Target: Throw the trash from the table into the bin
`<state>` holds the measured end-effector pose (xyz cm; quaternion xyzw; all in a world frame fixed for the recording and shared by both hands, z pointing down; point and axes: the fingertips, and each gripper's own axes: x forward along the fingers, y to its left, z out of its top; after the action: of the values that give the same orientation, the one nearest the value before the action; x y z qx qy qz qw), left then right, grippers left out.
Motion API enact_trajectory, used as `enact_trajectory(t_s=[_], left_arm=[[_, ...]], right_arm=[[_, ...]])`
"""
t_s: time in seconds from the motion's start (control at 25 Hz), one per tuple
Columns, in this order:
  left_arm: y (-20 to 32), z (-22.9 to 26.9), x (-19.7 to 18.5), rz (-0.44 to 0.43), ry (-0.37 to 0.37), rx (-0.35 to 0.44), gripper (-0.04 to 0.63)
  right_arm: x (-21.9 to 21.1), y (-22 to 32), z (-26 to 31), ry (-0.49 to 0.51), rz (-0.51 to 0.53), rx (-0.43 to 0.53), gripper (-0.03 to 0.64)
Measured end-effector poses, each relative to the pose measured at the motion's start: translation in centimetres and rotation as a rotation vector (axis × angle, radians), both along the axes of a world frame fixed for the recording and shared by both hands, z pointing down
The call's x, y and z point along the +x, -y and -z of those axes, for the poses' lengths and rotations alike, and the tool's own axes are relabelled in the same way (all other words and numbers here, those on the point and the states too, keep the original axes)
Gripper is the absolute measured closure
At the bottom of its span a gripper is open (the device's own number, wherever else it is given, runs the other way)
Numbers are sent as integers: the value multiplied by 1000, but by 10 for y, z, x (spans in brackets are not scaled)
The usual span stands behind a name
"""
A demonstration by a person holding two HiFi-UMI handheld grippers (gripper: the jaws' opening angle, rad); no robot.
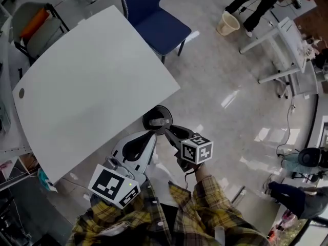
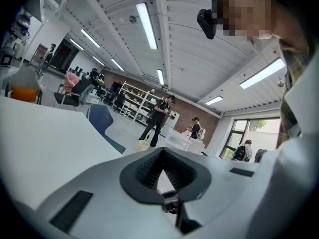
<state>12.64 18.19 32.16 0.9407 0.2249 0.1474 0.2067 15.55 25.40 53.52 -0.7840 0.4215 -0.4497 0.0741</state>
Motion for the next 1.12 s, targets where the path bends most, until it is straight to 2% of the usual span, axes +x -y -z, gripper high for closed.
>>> enact_trajectory(t_s=[0.24,0.44,0.6,0.8,1.12], left_arm=[[13,48,3,66,-79,27,588],[31,81,-6,154,-128,63,589],[51,95,-15,258,-131,99,588],[92,105,-41,419,-127,129,589],[149,101,-100,630,-99,172,589]], right_arm=[[15,19,95,-146,68,91,583],[13,49,176,-290,191,173,603],[3,78,231,-401,316,230,612],[-25,133,280,-456,478,345,618],[-88,213,321,-561,705,444,618]])
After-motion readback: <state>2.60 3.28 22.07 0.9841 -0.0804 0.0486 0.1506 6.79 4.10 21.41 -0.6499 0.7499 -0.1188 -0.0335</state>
